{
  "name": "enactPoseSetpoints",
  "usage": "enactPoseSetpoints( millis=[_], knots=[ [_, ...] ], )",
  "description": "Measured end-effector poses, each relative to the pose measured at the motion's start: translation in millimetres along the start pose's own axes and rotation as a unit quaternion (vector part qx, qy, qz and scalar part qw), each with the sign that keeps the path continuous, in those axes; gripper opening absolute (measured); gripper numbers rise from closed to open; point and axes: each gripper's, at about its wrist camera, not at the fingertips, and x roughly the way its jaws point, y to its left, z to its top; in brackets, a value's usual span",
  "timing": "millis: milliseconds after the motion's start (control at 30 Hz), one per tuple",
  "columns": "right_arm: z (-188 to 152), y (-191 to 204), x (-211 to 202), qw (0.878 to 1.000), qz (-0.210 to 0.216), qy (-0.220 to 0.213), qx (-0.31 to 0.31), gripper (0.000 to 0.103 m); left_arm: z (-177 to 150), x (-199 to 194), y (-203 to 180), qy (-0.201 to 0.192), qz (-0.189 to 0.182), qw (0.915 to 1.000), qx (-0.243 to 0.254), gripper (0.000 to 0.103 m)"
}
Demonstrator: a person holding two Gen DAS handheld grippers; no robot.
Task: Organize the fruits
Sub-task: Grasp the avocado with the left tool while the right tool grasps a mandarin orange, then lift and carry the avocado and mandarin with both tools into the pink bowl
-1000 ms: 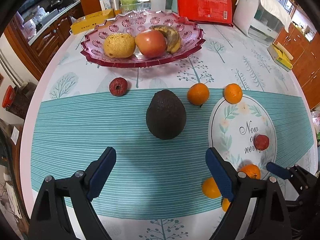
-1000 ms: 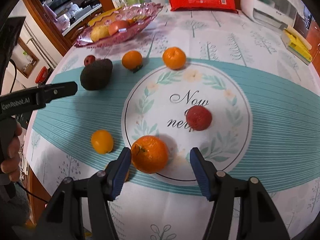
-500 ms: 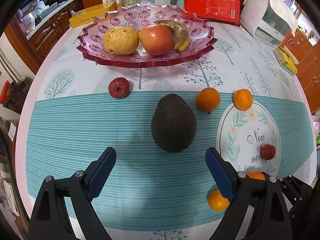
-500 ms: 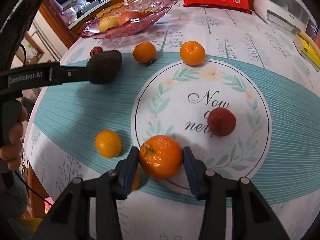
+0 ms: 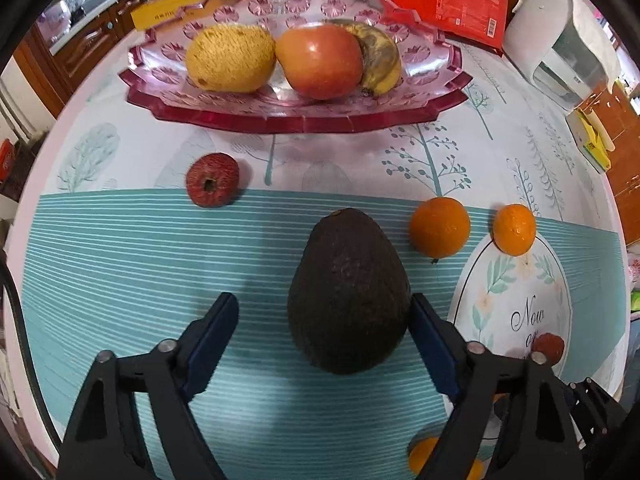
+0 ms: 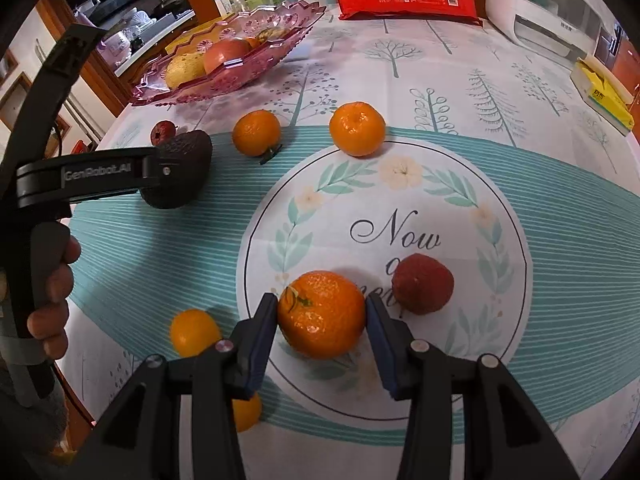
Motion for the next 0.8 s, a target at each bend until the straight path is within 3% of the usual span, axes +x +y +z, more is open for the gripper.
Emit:
enactPoseSetpoints(
  millis=[200,333,533,800],
  knots=[
    [6.3,1.1,2.1,1.000,-0.002,-0.006,0.003,0.045,1.9,11.1,-4.2,0.007,-0.033,0.9994,-0.002,0.056],
    [8.7,1.8,2.9,1.000,-0.004,-0.009,0.004,0.045,0.5,11.2,-12.9,-0.003,-0.014,0.9997,0.021,0.056],
    [12.2,3.1,-0.4,1.000,-0.001,-0.015,0.006,0.044,-6.1,4.9,-5.7,0.006,-0.020,0.9996,0.018,0.055],
    [27.8,13.3,-27.1,0.999,0.011,-0.044,-0.010,0.044,-20.2,-40.6,-4.2,-0.007,-0.018,0.9983,0.055,0.055]
  ],
)
